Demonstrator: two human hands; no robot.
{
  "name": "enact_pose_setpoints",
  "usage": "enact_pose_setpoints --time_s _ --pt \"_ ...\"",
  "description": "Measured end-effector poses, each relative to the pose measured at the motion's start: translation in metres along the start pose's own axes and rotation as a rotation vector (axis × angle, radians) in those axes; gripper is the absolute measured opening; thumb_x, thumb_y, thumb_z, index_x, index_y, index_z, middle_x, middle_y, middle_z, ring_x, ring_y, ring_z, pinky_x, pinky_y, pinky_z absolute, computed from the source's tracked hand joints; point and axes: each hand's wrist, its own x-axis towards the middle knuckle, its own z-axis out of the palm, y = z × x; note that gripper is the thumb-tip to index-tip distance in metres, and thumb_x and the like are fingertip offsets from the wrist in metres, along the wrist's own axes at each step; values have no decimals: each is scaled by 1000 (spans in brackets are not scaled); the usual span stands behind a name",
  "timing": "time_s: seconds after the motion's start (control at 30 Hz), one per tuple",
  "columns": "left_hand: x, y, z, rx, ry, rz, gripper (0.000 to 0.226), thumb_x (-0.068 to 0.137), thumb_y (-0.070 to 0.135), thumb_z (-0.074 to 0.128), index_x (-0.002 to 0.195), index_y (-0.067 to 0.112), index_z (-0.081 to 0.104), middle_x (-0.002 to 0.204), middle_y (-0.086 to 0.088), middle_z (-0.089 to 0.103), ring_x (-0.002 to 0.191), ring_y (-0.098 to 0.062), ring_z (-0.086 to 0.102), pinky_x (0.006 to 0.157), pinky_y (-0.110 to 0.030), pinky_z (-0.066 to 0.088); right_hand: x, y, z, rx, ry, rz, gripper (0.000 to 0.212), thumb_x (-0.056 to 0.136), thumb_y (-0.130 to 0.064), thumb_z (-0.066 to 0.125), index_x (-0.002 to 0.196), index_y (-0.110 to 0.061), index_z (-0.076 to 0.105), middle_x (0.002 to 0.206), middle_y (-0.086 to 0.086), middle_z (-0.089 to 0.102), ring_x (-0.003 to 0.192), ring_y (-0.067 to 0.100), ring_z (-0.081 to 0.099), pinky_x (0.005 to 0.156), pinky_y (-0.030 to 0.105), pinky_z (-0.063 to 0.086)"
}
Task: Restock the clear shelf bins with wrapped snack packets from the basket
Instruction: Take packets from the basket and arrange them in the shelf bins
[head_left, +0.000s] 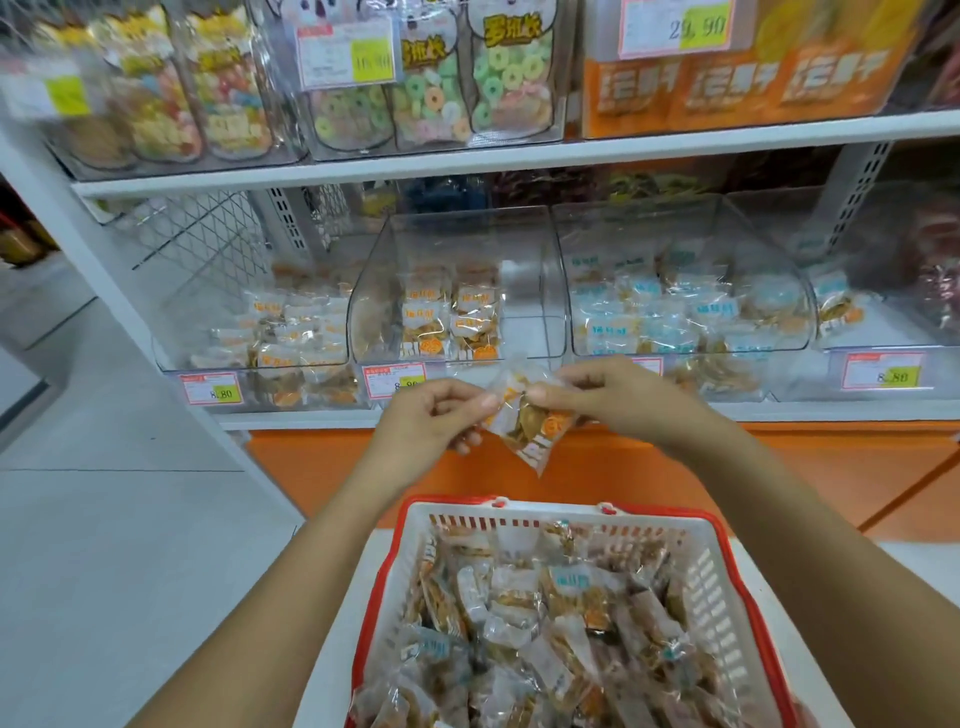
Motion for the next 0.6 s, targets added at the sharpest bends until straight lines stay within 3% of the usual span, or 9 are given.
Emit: enact_pose_setpoints --time_s 0.03,0.1,0.23,0.33,0.43,0.5,0.6 --pt "4 5 -5 22 37 52 12 86 20 65 82 9 68 61 0 63 54 -8 58 52 -18 48 8 -11 -4 -45 -4 -33 69 69 -63 70 84 3 62 70 13 48 66 17 47 66 31 33" --pt "11 15 -15 104 136 159 31 87 27 63 75 -1 67 57 -5 58 50 -8 53 50 -18 45 29 -31 -8 -127 -52 -55 60 72 -50 76 80 6 58 64 4 41 60 12 39 60 28 28" --pt "30 19 -43 144 396 251 46 96 34 53 65 3 67 56 -7 62 49 -8 55 49 -19 45 72 -67 -6 -151 -238 10 35 74 -44 77 62 -15 61 54 -12 50 51 1 44 55 16 33" --pt "47 4 -66 184 575 238 37 99 37 45 89 12 71 82 -1 69 79 -9 64 67 -18 48 119 -70 -3 19 -152 52 33 75 -42 77 66 -16 59 59 -6 52 56 8 43 56 21 35" --pt "57 -25 -81 414 590 153 37 98 33 48 125 10 59 121 -3 61 114 -16 55 93 -24 44 171 -62 8 29 65 85 43 77 -42 76 87 -1 69 83 13 66 70 23 53 69 35 46" --pt "61 -44 -84 490 555 108 41 95 26 55 132 8 54 126 -7 58 116 -18 52 96 -28 41 200 -54 25 0 98 160 38 79 -35 76 85 1 68 83 15 65 68 23 54 68 35 48" --pt "65 -60 -86 578 512 168 40 87 13 61 127 9 57 115 -9 62 109 -24 54 94 -36 43 234 -35 55 -243 64 266 32 81 -32 76 68 -8 59 69 7 64 56 19 58 61 26 46"
